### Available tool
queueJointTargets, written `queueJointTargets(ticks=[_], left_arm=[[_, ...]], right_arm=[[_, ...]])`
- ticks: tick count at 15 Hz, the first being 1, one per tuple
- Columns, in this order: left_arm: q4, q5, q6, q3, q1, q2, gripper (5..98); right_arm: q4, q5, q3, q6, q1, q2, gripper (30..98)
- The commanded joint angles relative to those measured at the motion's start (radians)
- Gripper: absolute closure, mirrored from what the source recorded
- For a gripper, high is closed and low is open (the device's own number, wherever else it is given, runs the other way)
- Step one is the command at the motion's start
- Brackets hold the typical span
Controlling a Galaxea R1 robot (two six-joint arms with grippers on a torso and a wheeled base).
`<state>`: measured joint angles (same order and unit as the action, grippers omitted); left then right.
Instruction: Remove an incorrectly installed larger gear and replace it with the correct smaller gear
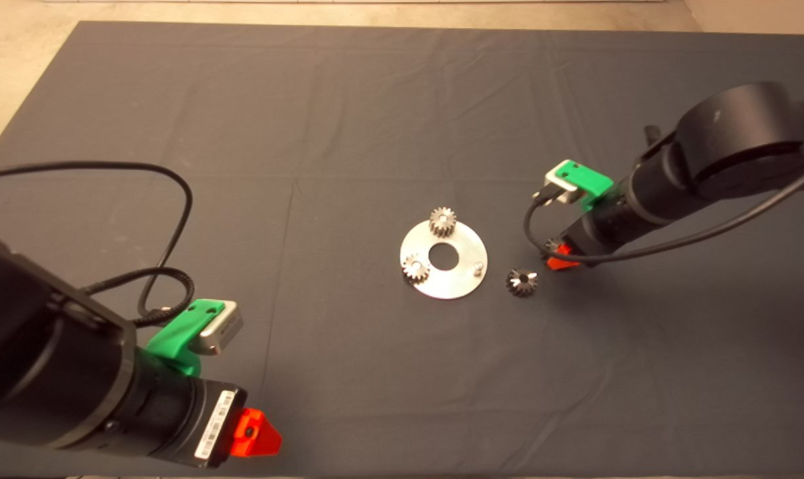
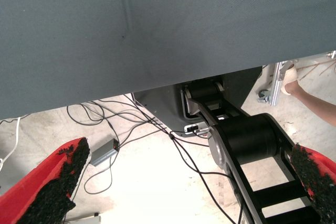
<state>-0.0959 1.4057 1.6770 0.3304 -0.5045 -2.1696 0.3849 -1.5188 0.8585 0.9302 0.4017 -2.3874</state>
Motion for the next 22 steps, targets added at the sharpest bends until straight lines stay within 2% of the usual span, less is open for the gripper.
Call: queueJointTargets(ticks=[1,5,7,12,22], left_arm=[[0.012,-0.001,0.004,-0.018,-0.006,0.001,5.4],[0.012,-0.001,0.004,-0.018,-0.006,0.001,5.4],[0.012,-0.001,0.004,-0.018,-0.006,0.001,5.4],[0.012,-0.001,0.004,-0.018,-0.006,0.001,5.4],[0.012,-0.001,0.004,-0.018,-0.005,0.001,5.4]], right_arm=[[-0.017,0.0,0.023,0.007,-0.012,-0.043,50.5],[-0.017,0.002,0.023,0.007,-0.024,-0.055,50.5],[-0.017,0.02,0.023,0.007,-0.045,-0.073,50.5],[-0.013,0.019,0.062,-0.001,-0.089,-0.1,50.5],[0.096,0.018,0.089,-0.003,-0.109,-0.1,50.5]])
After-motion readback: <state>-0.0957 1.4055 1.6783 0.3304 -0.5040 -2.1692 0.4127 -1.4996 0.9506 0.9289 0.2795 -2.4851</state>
